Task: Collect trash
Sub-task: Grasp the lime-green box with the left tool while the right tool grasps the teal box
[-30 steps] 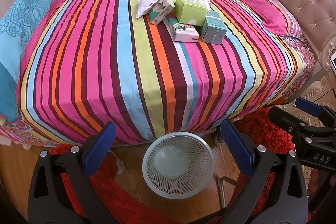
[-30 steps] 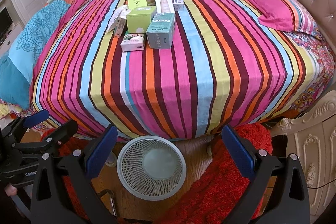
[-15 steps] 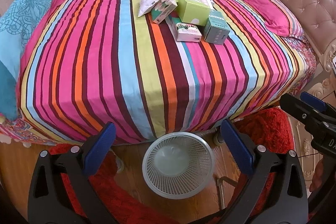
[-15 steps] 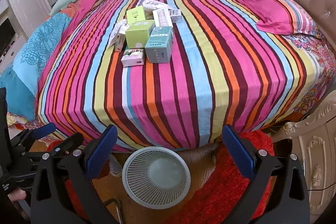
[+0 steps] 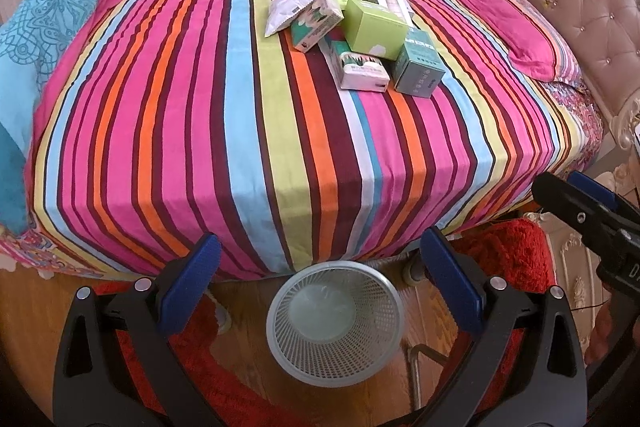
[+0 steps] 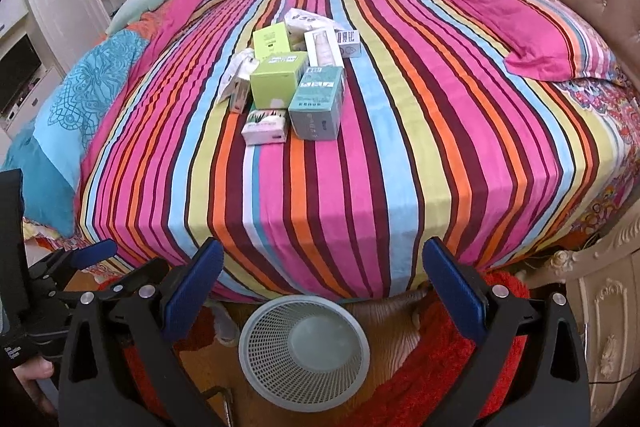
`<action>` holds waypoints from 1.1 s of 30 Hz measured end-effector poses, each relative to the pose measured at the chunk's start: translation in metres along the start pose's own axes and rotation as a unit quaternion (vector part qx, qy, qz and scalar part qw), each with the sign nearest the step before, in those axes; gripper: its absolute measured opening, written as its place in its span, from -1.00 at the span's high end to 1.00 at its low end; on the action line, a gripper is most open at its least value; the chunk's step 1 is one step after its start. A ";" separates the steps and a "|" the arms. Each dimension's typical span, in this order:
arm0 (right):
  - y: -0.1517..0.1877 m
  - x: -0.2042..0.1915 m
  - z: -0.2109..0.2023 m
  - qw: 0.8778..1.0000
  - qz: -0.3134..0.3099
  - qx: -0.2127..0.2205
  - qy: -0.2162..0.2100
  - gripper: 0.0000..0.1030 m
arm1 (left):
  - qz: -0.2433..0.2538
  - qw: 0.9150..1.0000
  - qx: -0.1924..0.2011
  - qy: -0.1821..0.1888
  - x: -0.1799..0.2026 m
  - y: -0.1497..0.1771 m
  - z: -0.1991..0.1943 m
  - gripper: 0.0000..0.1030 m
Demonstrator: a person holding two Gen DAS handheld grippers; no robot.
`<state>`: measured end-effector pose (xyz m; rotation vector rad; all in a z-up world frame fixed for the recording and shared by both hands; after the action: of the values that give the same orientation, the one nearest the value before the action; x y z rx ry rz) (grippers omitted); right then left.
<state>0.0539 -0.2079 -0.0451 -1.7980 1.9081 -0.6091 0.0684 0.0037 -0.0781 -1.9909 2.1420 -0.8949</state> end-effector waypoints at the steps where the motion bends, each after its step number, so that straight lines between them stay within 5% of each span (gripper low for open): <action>1: -0.001 0.000 0.001 1.000 0.000 0.001 0.000 -0.85 | -0.001 1.000 -0.001 0.000 -0.001 -0.001 0.001 -0.88; 16: -0.019 -0.007 0.024 1.000 -0.014 0.014 0.004 -0.85 | -0.026 1.000 -0.001 0.010 -0.017 -0.018 0.022 -0.88; 33: -0.076 -0.021 0.083 0.999 -0.012 0.044 0.027 -0.83 | -0.048 0.997 0.054 0.007 -0.042 -0.101 0.045 -0.88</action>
<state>0.1654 -0.1920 -0.0656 -1.7691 1.8656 -0.7460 0.1838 0.0283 -0.0823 -2.0562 1.9737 -1.0170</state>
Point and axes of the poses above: each gripper's, at about its wrist camera, not at the fingertips, and z roughly the way its jaws point, x to its right, y to its underside, the point moved 6 cm from there along z, roughly the way its jaws point, and after that the axes turned 14 degrees about y, right-handed, at the moved point
